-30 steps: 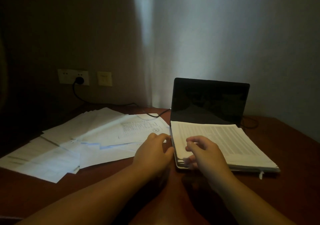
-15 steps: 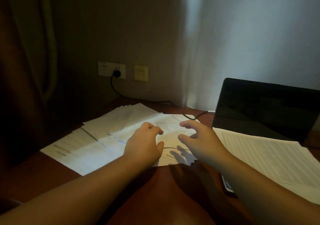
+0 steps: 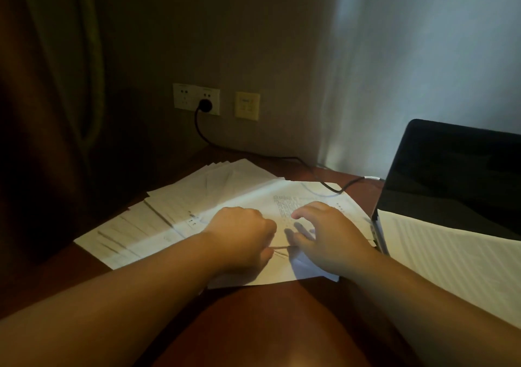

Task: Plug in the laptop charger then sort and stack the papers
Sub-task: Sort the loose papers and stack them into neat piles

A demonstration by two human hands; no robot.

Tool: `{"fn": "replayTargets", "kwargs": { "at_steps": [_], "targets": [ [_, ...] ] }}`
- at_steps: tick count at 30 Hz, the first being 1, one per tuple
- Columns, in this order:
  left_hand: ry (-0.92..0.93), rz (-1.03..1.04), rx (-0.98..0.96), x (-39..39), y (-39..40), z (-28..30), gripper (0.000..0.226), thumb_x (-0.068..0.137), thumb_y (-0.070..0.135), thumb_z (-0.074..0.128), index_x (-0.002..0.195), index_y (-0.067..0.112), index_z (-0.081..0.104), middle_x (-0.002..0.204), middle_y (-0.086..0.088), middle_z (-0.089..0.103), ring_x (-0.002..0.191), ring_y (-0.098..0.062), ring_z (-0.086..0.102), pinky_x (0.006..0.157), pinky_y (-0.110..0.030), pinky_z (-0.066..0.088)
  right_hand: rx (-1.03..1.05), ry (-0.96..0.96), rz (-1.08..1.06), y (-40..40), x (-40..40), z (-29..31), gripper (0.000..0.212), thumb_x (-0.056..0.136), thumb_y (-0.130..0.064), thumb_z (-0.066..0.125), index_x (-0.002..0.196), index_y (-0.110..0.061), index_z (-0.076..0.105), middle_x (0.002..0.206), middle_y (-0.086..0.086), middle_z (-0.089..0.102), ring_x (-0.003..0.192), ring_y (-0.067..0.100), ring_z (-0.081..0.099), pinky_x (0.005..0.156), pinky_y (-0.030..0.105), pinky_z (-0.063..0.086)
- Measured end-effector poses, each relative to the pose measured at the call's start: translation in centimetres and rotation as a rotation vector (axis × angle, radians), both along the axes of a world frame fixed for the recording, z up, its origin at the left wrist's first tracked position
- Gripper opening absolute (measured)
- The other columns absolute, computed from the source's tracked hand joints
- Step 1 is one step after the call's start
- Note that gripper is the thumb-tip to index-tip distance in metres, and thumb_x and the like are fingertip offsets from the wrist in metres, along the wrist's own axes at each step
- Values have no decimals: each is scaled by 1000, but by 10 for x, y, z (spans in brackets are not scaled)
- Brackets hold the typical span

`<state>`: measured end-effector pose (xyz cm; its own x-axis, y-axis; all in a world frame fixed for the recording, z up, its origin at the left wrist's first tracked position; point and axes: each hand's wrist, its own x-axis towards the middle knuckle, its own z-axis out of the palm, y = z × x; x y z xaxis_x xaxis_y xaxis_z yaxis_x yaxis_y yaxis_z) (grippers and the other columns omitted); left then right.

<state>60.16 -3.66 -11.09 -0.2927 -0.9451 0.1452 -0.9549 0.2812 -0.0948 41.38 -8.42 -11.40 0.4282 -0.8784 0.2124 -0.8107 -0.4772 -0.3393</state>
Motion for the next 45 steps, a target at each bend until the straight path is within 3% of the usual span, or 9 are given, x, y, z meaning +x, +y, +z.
{"fn": "replayTargets", "kwargs": {
  "at_steps": [8,11,15,21,34,38,41,43,45],
  "targets": [
    [63,-17,-44,5,-13,5,24,97,37,57,119,33,66,139,3,51,106,-15,61,85,-25,51,-65,93,49,-2,3,-6,35,94,-49,53,125,-33,58,127,-12,55,115,14,49,96,36,46],
    [259,21,-174,5,-11,6,21,97,34,58,115,36,70,157,4,34,115,-16,58,84,-20,49,20,86,70,-1,2,-5,58,92,-44,58,146,-41,36,158,-7,28,142,26,30,111,51,36],
    [477,70,-255,2,-10,8,18,96,31,62,108,34,75,159,2,32,134,-21,46,104,-40,47,71,54,30,-5,1,-11,84,89,-50,62,151,-54,6,161,-18,-20,151,33,-1,114,62,26],
    [412,134,-251,4,-14,6,22,98,37,57,114,42,70,156,6,37,149,-20,20,121,-58,12,24,53,45,-11,-1,-18,88,86,-51,65,150,-55,5,159,-20,-26,151,32,4,114,58,31],
    [645,229,-338,2,-32,8,22,96,34,64,113,46,71,167,5,-2,153,-37,-4,118,-62,8,-13,64,42,-17,10,8,109,83,-38,75,148,-56,-10,145,-13,-52,148,38,-19,115,56,31],
    [656,228,-325,0,-39,7,24,95,35,64,115,48,69,167,8,8,153,-31,3,118,-63,10,-41,120,110,-25,7,11,96,90,-25,70,151,-53,2,154,-13,-39,151,34,-1,110,45,41],
    [738,251,-397,0,-39,1,40,92,35,68,130,43,58,153,5,30,140,-22,35,110,-53,41,-51,174,183,-37,5,10,62,97,-13,51,147,-44,33,160,-1,22,135,26,42,91,33,51],
    [863,309,-443,-2,-37,-5,59,89,32,72,138,38,41,143,5,34,124,-16,48,96,-37,53,-105,201,154,-43,5,11,24,98,-17,49,116,-33,54,112,0,59,102,25,60,76,29,47],
    [944,357,-392,-2,-36,-9,64,87,33,74,138,34,36,139,6,41,113,-10,52,86,-28,55,-195,169,63,-45,3,11,13,98,-16,49,107,-24,54,88,-1,61,79,23,59,67,30,46]
  ]
}}
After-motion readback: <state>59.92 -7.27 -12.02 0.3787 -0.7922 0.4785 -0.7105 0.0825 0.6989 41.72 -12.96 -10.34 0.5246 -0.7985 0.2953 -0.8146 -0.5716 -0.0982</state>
